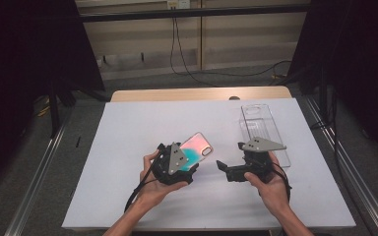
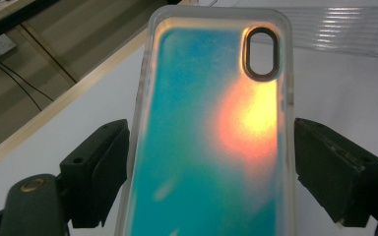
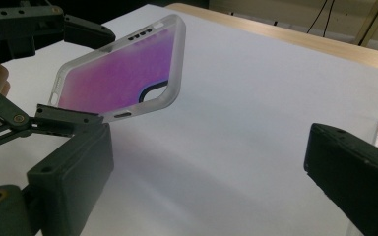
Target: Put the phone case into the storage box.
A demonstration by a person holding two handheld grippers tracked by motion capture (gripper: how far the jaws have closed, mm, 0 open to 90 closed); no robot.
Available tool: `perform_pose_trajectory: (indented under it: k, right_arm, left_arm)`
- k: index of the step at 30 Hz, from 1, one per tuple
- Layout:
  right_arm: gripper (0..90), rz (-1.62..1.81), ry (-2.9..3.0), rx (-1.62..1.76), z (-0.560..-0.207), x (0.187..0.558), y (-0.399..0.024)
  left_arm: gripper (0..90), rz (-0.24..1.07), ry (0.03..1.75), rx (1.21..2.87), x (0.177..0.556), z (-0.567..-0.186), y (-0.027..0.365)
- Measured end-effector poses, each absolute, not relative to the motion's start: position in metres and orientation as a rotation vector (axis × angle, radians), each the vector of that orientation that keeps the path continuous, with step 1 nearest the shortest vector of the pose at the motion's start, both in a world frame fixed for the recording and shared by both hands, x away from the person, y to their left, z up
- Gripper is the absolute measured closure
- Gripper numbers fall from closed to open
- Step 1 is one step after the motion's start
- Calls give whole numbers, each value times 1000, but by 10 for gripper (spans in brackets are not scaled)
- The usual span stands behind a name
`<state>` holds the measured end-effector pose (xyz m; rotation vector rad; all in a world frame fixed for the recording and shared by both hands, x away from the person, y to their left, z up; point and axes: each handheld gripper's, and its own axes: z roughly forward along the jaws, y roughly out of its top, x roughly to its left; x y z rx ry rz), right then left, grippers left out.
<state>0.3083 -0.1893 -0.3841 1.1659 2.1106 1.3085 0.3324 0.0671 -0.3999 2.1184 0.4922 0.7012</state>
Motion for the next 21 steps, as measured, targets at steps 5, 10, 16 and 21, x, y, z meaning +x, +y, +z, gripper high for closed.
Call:
perform_pose_trajectory:
  k: [5, 10, 16, 21]
  right_arm:
    - [56, 1261, 2144, 1212, -382, 315, -185]
    - [82, 1286, 2180, 1237, -382, 323, -188]
    - [103, 1281, 2196, 1309, -383, 332, -193]
    - [128, 1230, 2243, 1336, -383, 335, -192]
  left_arm:
    - [166, 727, 490, 2118, 332, -402, 62]
    - [166, 762, 491, 2111, 334, -403, 60]
    - [166, 800, 493, 2103, 334, -405, 56]
    - [166, 826, 491, 2106, 335, -408, 51]
